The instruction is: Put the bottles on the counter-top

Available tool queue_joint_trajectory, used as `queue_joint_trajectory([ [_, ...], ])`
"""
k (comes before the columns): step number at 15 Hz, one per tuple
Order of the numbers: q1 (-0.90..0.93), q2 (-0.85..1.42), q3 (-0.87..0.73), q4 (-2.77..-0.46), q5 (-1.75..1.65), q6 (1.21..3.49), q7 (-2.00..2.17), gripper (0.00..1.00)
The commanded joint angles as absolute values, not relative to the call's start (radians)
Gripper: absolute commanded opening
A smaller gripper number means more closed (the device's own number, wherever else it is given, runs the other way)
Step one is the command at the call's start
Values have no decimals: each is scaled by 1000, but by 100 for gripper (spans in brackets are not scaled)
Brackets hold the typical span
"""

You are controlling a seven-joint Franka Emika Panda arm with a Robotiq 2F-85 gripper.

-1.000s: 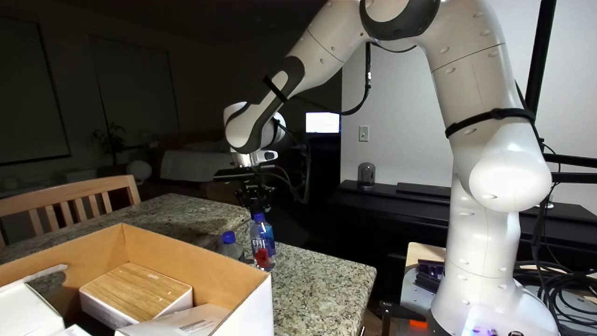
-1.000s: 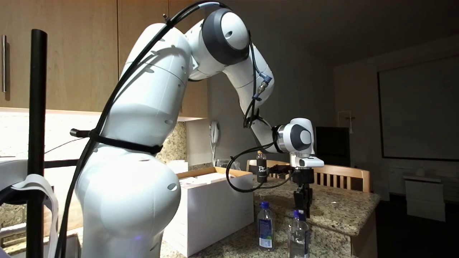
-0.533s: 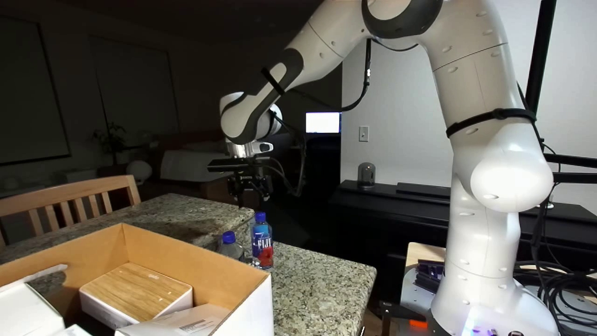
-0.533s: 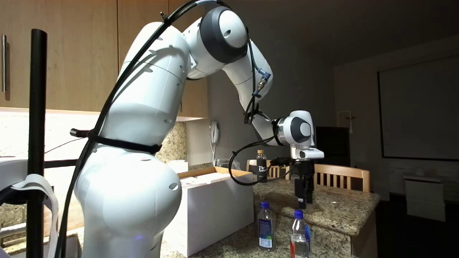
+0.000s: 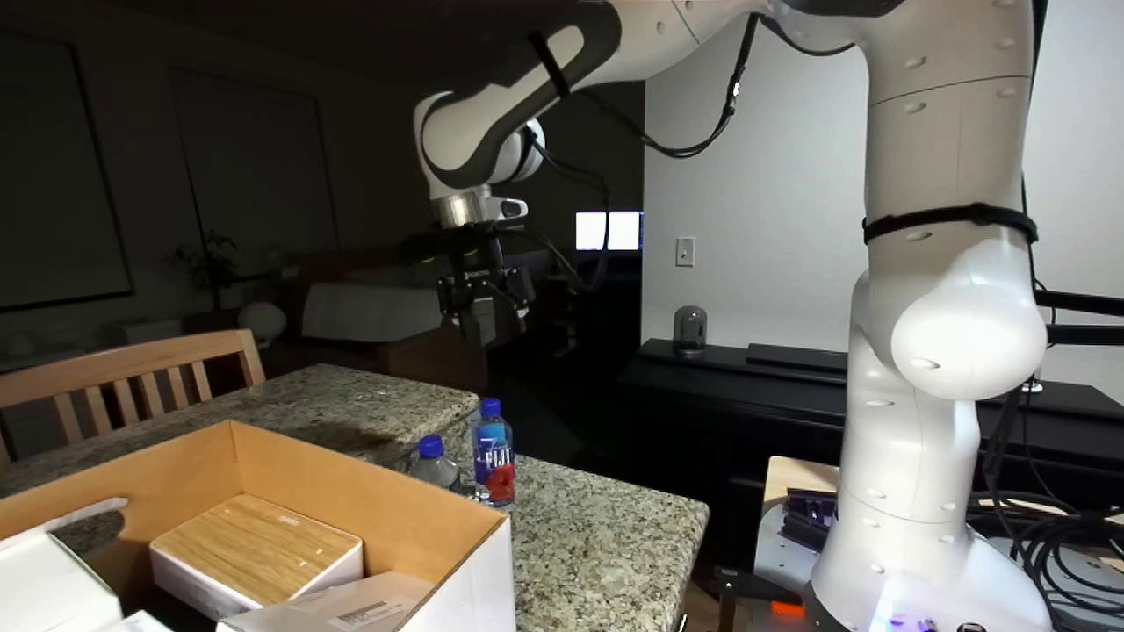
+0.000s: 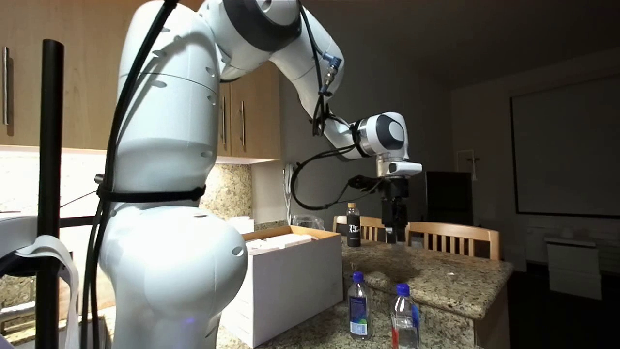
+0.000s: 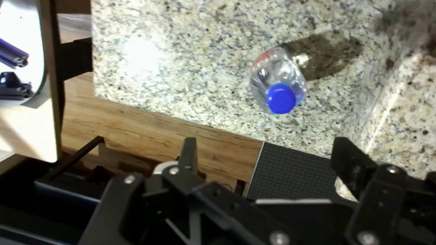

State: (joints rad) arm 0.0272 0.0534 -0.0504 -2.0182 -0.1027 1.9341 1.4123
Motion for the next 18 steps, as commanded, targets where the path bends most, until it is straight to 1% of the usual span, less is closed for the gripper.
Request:
queue_joint_trajectory([
  [1,34,-142,-13,-2160,-139,1797,1281,100],
  [3,32,-237,10,-2228,-169,1746,1206,100],
  [5,22,-325,20,-2299,-200,1750,1110,100],
  [9,-23,-399,-20,-2399,-281,1867,863,100],
  [11,-54,-373,-56,-2423,-302,1990,736,100],
  [14,-88,-271,-99,-2396,-272,2164,533,100],
  [18,-91,-154,-127,-2336,-199,2310,275,100],
])
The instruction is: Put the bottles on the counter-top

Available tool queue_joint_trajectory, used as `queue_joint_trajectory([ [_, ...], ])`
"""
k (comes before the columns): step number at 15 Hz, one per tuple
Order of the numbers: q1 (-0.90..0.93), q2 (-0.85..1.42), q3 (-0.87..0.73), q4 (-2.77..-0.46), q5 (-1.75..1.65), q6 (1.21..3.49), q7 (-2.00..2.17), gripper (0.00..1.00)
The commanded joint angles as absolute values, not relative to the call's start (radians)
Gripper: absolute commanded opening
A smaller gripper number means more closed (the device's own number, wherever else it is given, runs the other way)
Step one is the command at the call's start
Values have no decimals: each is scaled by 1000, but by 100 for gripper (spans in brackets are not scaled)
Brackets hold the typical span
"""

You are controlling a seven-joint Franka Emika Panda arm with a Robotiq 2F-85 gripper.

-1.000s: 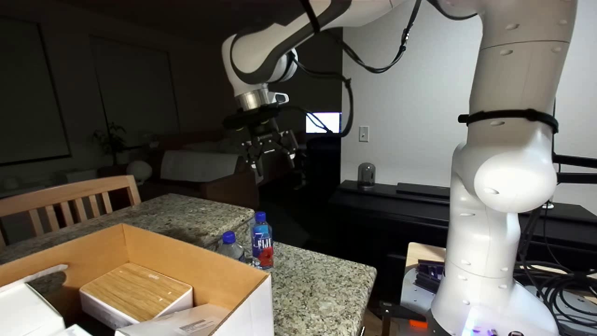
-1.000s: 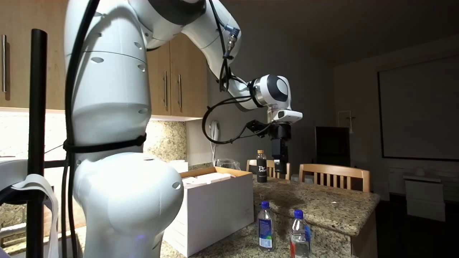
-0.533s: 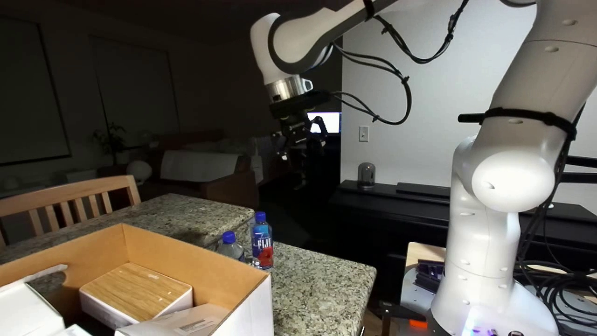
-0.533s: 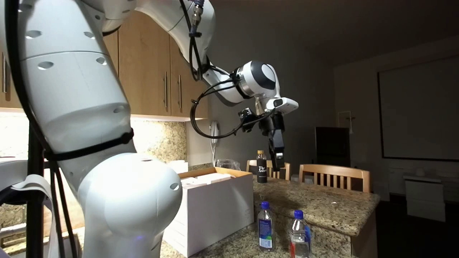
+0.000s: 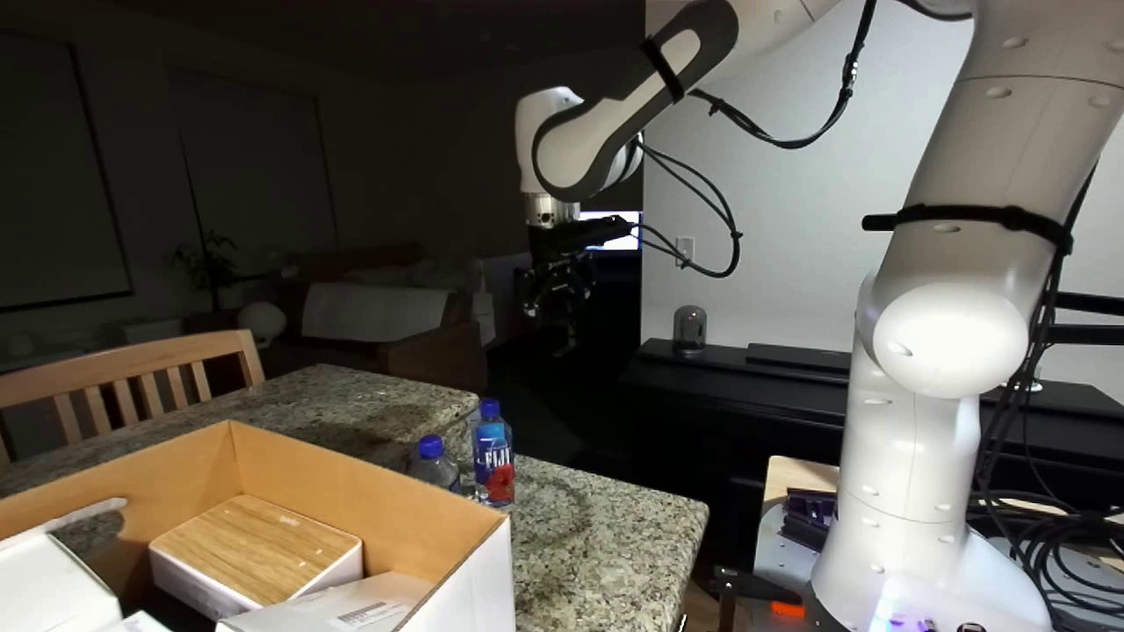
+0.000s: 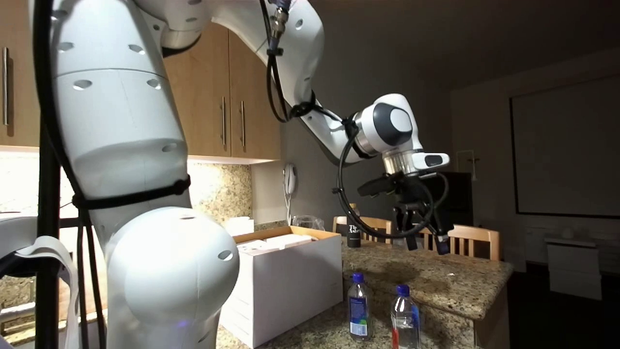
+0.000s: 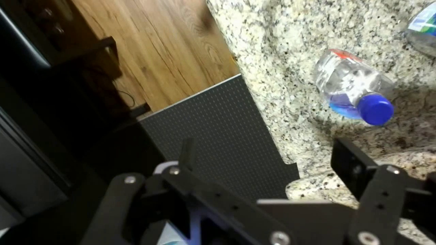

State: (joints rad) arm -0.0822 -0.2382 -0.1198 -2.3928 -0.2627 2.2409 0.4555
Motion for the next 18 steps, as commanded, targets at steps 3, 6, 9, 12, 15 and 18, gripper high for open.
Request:
queue_joint_trajectory([
  [3,-31,-84,-203,-2276,-112,2351,65,100],
  [6,15,-11,-255,-2196,22,2312,-146,100],
  [9,-61,44,-196,-2110,136,2216,-353,100],
  [12,-100,100,-191,-2006,153,2041,-472,100],
  [15,-117,125,-179,-1934,96,1932,-425,100],
  [18,-115,133,-162,-1895,70,1883,-397,100],
])
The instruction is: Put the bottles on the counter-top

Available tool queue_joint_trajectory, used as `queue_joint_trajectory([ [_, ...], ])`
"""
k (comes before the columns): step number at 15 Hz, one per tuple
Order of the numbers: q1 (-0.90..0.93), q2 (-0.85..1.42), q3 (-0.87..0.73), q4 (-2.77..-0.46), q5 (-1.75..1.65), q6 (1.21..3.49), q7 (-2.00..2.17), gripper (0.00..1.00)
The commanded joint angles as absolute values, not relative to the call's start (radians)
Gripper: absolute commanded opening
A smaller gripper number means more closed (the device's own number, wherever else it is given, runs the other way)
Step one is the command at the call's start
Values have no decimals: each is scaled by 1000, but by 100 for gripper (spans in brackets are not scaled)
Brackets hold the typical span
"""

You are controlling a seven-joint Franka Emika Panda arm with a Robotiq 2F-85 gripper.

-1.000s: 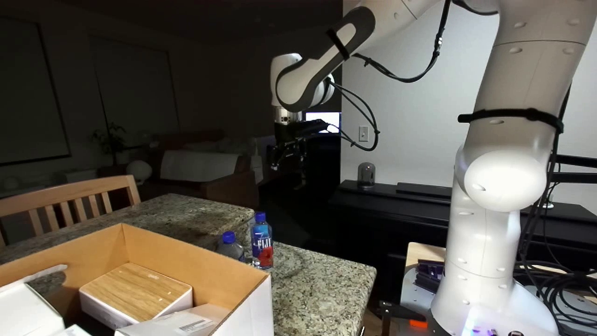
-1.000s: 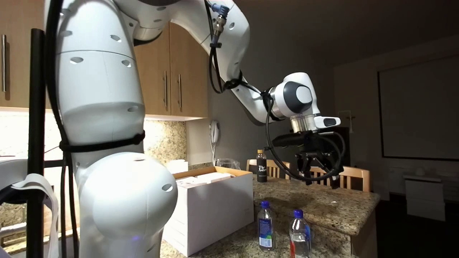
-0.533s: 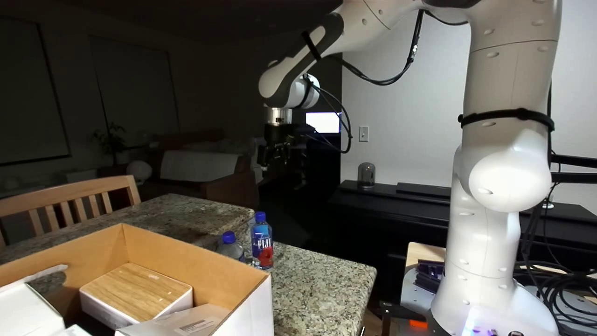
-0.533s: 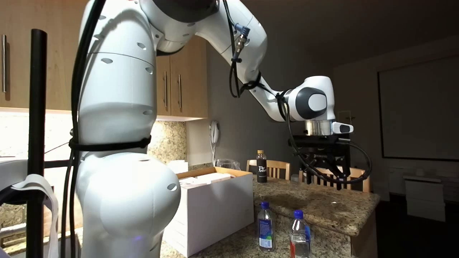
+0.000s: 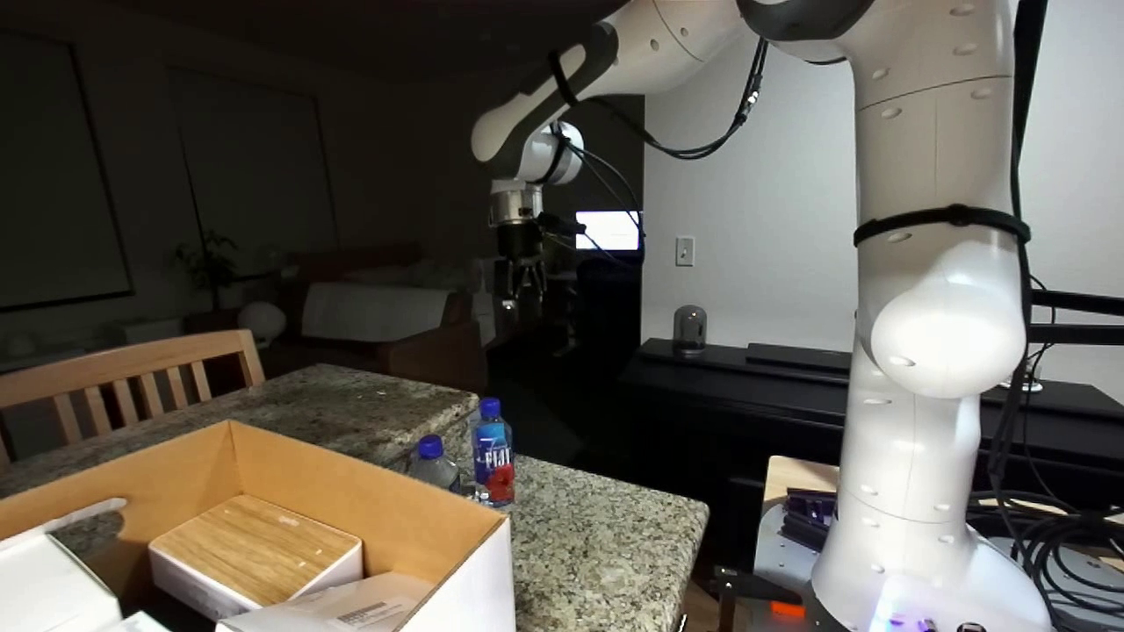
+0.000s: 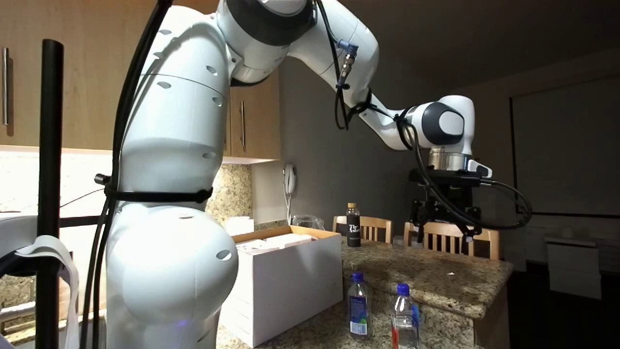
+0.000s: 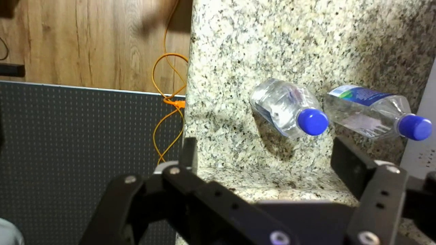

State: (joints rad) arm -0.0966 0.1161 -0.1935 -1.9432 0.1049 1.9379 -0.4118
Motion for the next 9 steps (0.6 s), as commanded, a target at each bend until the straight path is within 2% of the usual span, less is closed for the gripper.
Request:
queue_joint_trajectory([
  [1,-111,132,-156,-1892,59,1882,-383,100],
  [9,-113,125,-125,-1900,47,1909,-361,100],
])
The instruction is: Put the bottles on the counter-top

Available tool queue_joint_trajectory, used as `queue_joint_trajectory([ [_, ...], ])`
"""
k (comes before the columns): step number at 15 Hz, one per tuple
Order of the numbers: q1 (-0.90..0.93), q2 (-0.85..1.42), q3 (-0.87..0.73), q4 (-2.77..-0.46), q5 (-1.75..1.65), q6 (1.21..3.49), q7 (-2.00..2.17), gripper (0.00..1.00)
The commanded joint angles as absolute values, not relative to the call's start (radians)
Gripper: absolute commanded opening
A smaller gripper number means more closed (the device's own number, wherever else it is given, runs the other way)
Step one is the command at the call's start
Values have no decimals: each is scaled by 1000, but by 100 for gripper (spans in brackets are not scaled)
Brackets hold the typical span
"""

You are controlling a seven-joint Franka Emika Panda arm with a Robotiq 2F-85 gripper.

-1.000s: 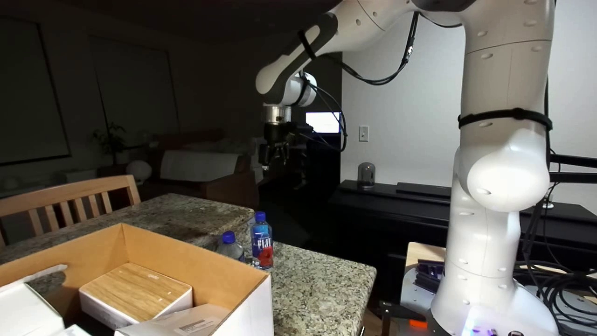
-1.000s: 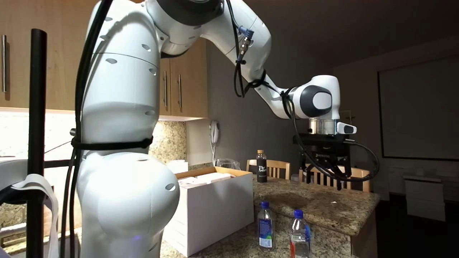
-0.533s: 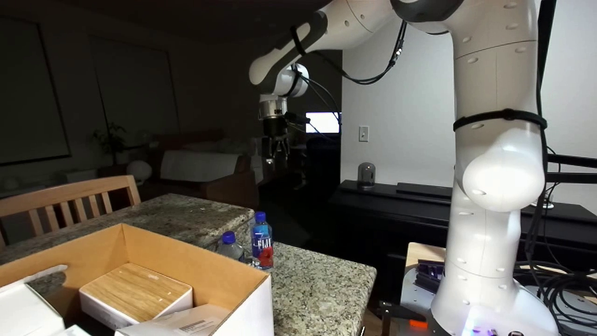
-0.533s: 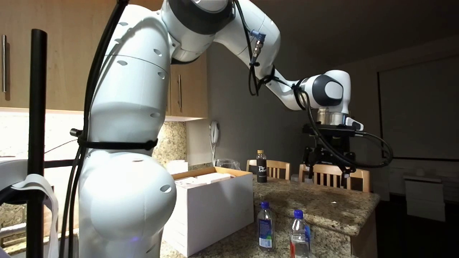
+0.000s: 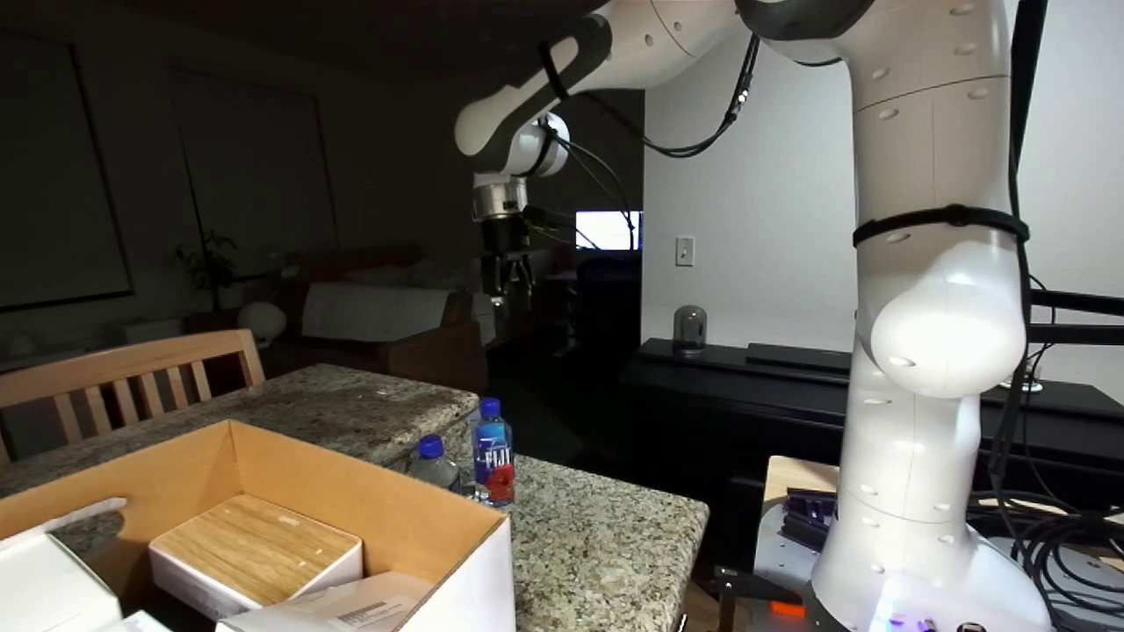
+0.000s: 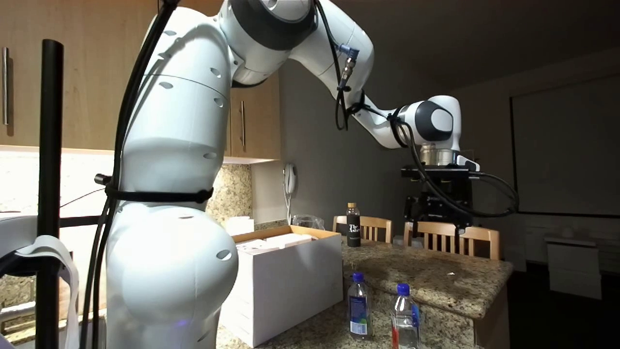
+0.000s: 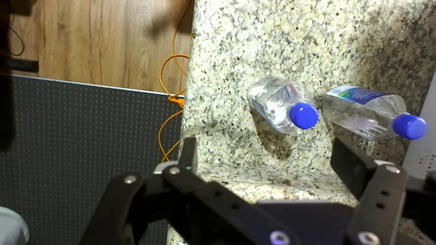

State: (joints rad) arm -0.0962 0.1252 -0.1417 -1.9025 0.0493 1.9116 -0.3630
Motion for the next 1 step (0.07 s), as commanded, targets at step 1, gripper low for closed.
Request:
queue_joint_trajectory([
  [1,-113,125,-125,-1900,47,1909,-361,100],
])
